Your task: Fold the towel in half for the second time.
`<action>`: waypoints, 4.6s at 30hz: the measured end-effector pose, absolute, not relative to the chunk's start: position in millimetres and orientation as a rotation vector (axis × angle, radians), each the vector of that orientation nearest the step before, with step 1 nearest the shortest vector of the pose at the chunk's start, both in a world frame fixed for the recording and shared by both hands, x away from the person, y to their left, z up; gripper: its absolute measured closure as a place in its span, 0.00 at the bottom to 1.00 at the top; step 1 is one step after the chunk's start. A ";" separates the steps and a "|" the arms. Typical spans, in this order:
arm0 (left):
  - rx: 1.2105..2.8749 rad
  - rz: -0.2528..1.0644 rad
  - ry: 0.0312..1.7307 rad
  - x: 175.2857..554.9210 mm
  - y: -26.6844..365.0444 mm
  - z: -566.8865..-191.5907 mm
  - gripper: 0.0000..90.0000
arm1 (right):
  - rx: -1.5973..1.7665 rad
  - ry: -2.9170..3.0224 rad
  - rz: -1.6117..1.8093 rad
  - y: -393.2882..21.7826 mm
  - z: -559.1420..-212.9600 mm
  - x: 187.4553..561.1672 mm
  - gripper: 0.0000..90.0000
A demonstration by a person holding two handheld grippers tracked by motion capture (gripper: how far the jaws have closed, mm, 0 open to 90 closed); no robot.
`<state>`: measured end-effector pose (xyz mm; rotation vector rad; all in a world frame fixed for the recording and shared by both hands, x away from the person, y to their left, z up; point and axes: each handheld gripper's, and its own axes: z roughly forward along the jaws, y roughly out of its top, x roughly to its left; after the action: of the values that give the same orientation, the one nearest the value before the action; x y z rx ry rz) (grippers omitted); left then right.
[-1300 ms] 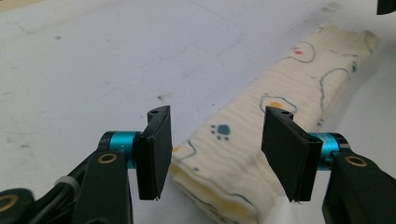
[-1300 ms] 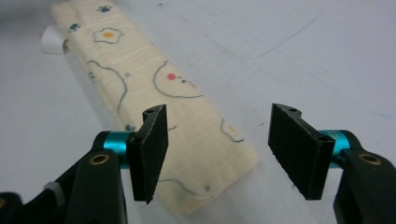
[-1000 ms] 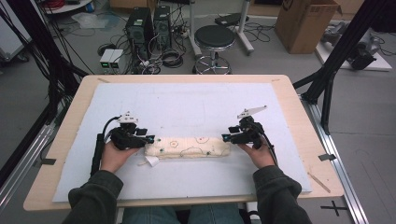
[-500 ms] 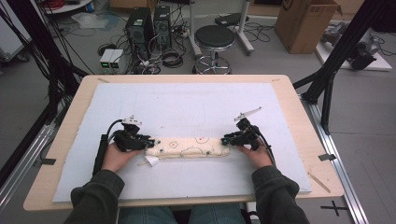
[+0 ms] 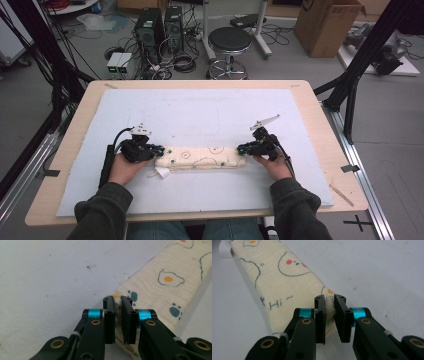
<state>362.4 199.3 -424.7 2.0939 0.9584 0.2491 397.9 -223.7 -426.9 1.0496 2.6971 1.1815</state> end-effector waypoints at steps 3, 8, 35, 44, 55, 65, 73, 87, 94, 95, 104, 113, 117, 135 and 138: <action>2.079 0.266 0.957 363.3 201.4 -420.7 0.91 | 1.056 2.685 1.188 -223.6 -423.0 399.7 0.89; 2.044 0.297 0.962 368.5 205.9 -412.7 0.91 | 1.039 2.666 1.179 -219.0 -412.6 407.0 0.89; 1.932 0.343 1.145 406.1 210.9 -427.6 0.91 | 1.172 2.553 1.138 -204.6 -416.9 452.7 0.89; 1.908 0.345 1.170 413.8 210.9 -433.4 0.91 | 1.199 2.524 1.126 -203.0 -417.3 460.1 0.89; 1.901 0.363 1.198 418.7 209.9 -440.9 0.85 | 1.253 2.529 1.132 -204.7 -426.9 465.6 0.88; 1.852 0.379 1.179 414.6 218.2 -430.9 0.62 | 1.268 2.502 1.201 -211.2 -420.7 463.8 0.69; 1.837 0.361 1.126 406.9 216.0 -421.2 0.58 | 1.259 2.442 1.276 -219.2 -409.7 458.3 0.62; 1.816 0.364 1.070 394.9 215.8 -406.7 0.53 | 1.229 2.404 1.326 -223.1 -395.4 446.9 0.50; 1.822 0.372 1.053 391.1 214.2 -403.1 0.50 | 1.232 2.389 1.329 -223.8 -392.0 443.5 0.42; 1.821 0.371 1.053 390.9 214.1 -403.0 0.50 | 1.230 2.391 1.335 -223.8 -391.7 443.3 0.40; 1.831 0.357 1.025 387.7 211.2 -400.7 0.45 | 1.251 2.399 1.332 -224.4 -390.5 440.4 0.29; 1.824 0.333 1.007 381.4 208.7 -395.1 0.42 | 1.233 2.379 1.361 -225.4 -381.6 430.8 0.21; 1.820 0.347 0.999 378.8 208.3 -392.7 0.41 | 1.209 2.392 1.359 -225.7 -380.6 428.1 0.19; 1.832 0.350 0.993 369.8 213.3 -393.4 0.37 | 1.209 2.405 1.372 -225.9 -378.5 424.1 0.15; 1.831 0.355 0.990 368.0 213.9 -392.7 0.37 | 1.198 2.402 1.370 -226.1 -377.0 422.5 0.15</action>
<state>368.0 213.9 -392.7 1.8308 0.9897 0.3547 422.5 -226.1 -377.0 1.1981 2.4018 1.3702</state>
